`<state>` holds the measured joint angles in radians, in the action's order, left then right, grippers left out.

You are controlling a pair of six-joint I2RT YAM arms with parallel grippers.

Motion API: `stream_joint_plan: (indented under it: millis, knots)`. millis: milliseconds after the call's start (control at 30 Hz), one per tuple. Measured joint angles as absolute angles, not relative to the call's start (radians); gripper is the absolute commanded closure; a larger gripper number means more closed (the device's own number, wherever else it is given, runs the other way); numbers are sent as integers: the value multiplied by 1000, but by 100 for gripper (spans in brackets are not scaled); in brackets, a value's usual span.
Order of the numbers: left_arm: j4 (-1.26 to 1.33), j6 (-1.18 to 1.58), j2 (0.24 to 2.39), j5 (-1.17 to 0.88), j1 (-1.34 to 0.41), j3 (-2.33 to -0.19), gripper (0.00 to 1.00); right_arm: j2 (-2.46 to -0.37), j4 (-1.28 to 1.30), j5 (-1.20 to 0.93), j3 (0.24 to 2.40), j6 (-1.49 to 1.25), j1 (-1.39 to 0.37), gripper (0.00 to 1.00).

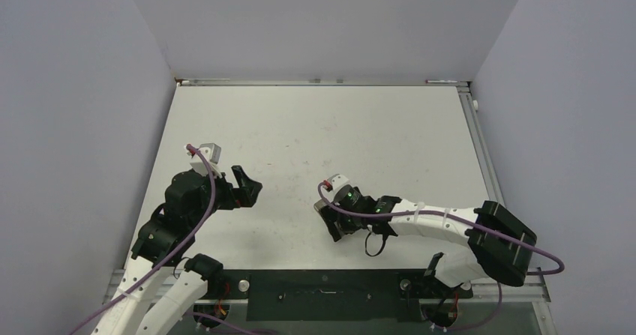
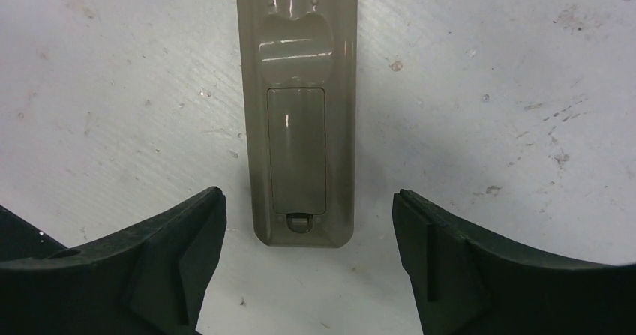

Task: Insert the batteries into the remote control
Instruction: Turn over the remote control at the center of the board.

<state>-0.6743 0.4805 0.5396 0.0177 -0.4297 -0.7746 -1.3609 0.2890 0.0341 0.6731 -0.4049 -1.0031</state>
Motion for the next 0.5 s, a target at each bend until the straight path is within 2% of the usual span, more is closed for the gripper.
stream_joint_plan:
  millis: [267, 500]
  knots:
    - [-669, 476, 541, 14, -422, -775, 4, -1430, 284, 19, 684, -408, -1008, 31]
    - [-669, 474, 546, 13, -414, -775, 4, -1459, 278, 21, 699, -408, -1021, 48]
